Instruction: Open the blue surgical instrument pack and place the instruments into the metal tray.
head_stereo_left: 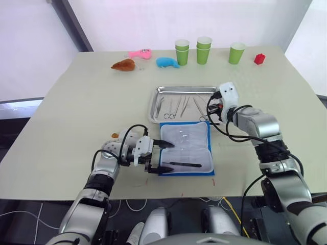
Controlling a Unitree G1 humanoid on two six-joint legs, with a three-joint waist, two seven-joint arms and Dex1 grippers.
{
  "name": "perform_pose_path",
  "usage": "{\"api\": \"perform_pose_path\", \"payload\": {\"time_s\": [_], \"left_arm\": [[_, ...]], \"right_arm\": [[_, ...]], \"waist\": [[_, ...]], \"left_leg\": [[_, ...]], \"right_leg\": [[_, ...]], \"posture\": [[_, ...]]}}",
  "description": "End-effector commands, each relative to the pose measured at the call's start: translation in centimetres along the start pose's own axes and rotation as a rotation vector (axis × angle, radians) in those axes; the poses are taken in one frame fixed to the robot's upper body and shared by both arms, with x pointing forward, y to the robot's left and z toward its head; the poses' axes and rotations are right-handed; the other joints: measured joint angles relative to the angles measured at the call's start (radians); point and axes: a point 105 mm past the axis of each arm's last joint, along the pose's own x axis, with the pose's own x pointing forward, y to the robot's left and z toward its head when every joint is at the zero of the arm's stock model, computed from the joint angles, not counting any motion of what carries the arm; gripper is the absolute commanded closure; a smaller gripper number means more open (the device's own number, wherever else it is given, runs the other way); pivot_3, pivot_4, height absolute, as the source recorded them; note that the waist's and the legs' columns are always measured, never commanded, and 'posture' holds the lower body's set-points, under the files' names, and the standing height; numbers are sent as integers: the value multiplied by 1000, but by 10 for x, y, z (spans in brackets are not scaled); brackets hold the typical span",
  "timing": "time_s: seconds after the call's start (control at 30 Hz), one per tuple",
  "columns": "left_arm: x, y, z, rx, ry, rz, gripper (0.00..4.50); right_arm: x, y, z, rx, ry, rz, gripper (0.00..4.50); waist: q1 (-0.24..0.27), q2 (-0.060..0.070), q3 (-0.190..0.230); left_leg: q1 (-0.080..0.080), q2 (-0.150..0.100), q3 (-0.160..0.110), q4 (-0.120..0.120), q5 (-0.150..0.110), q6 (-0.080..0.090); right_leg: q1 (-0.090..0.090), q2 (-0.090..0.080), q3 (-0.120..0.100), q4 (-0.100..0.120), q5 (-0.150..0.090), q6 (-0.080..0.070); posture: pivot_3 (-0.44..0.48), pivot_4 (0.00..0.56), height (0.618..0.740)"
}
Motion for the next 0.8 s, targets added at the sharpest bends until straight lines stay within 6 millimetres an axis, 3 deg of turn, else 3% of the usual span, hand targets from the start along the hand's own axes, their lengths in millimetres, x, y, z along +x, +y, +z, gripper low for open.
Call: {"api": "perform_pose_path", "payload": {"time_s": [0.03, 0.5, 0.67, 0.8], "left_arm": [[7, -36, -41, -176, 104, -83, 0], [7, -35, -35, -173, 102, -77, 0], [7, -35, -35, -174, 104, -78, 0], [7, -36, -35, -174, 105, -81, 0]], "right_arm": [[6, 1, 19, -22, -65, -15, 4448], [30, -6, 8, 55, -41, -50, 4448], [28, -4, 18, 40, -86, -27, 2836], [23, -2, 32, 6, -147, -11, 955]], "waist": [[0, 0, 0], [-8, -1, 1], [-13, -1, 1], [-13, -1, 1]], "left_leg": [[0, 0, 0, 0, 0, 0], [-1, 0, 1, -2, 0, 0], [-1, 0, 1, -2, 0, 0], [-1, -1, 1, -2, 0, 0]], "right_leg": [[0, 0, 0, 0, 0, 0], [0, 0, 1, -1, 0, 0], [0, -1, 1, -1, 1, 0], [0, -1, 1, -1, 1, 0]], "posture": [[0, 150, 740], [0, 150, 740], [0, 150, 740], [0, 150, 740]]}}
